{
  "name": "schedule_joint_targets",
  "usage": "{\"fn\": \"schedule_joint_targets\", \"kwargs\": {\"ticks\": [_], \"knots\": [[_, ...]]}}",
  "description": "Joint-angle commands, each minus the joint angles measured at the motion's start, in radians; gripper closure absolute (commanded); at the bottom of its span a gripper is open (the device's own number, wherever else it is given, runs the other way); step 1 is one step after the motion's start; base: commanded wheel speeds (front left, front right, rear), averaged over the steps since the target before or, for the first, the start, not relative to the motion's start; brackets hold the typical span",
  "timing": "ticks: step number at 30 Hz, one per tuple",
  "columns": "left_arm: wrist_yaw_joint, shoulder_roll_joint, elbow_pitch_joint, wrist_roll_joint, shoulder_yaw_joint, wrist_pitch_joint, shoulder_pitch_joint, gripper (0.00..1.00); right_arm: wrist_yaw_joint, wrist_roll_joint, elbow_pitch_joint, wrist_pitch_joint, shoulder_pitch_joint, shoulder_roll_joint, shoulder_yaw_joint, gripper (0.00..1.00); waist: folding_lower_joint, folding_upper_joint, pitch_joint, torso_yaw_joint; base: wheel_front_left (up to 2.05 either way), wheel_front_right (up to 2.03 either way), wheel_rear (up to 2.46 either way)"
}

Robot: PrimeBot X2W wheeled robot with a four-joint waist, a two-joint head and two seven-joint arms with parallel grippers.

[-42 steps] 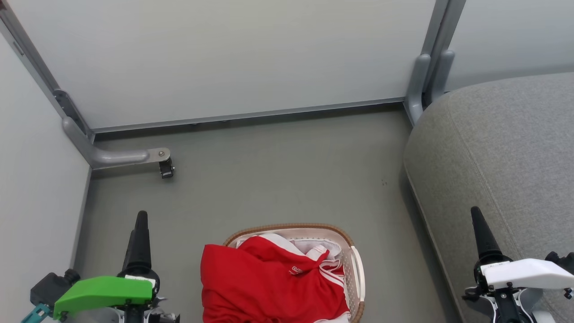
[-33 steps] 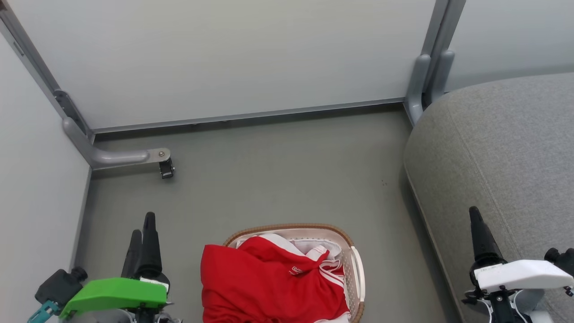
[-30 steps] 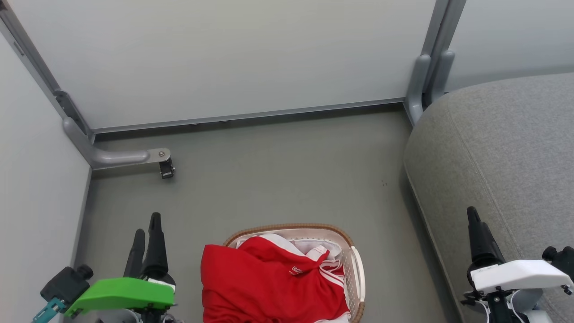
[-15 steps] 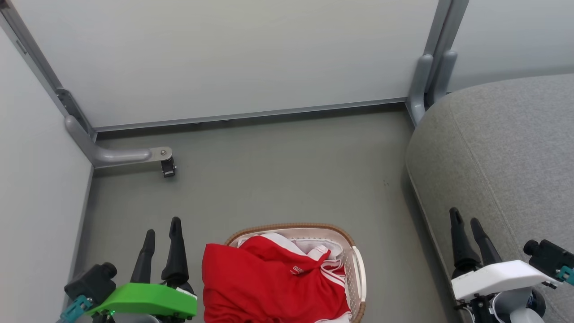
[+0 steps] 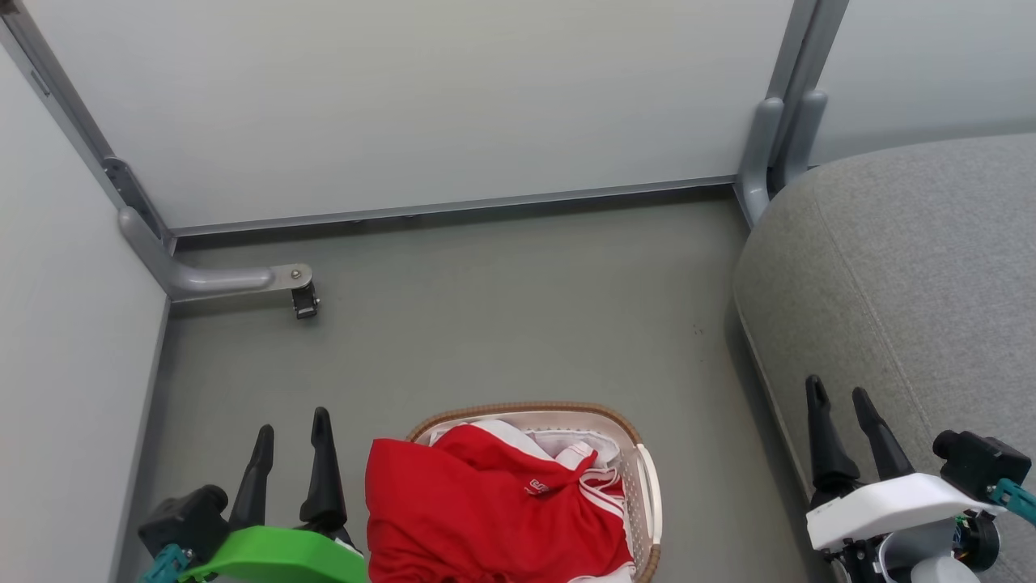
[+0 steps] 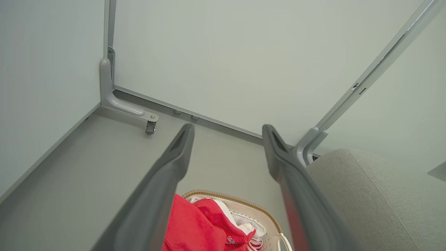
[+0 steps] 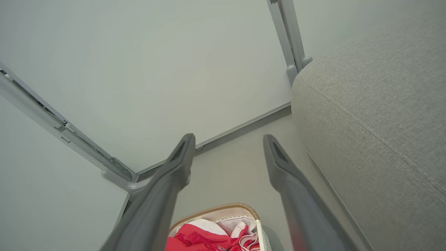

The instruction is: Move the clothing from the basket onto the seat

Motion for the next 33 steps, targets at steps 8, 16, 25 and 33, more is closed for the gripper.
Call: {"fn": "schedule_joint_targets", "kwargs": {"ticks": [8, 16, 25, 33], "knots": [[0.009, 0.007, 0.014, 0.1, -0.016, -0.025, 0.02, 0.0, 0.0, -0.099, -0.004, -0.027, 0.003, -0.007, 0.013, 0.0, 0.0, -0.0001, 0.0, 0.001, 0.0, 0.0, 0.0], [0.019, 0.008, 0.024, 0.17, -0.034, -0.044, 0.026, 0.0, 0.0, -0.184, 0.012, -0.047, 0.007, -0.007, 0.023, 0.0, 0.0, -0.0001, 0.0, 0.002, 0.0, 0.0, 0.0], [0.027, 0.008, 0.036, 0.23, -0.052, -0.063, 0.035, 0.0, 0.0, -0.261, 0.026, -0.065, 0.009, -0.008, 0.035, 0.0, 0.0, -0.0001, 0.0, 0.006, 0.0, 0.0, 0.0], [0.032, 0.009, 0.059, 0.278, -0.065, -0.079, 0.04, 0.0, 0.0, -0.322, 0.027, -0.081, 0.011, -0.009, 0.037, 0.0, 0.0, -0.0001, 0.001, 0.014, 0.0, 0.0, 0.0]]}}
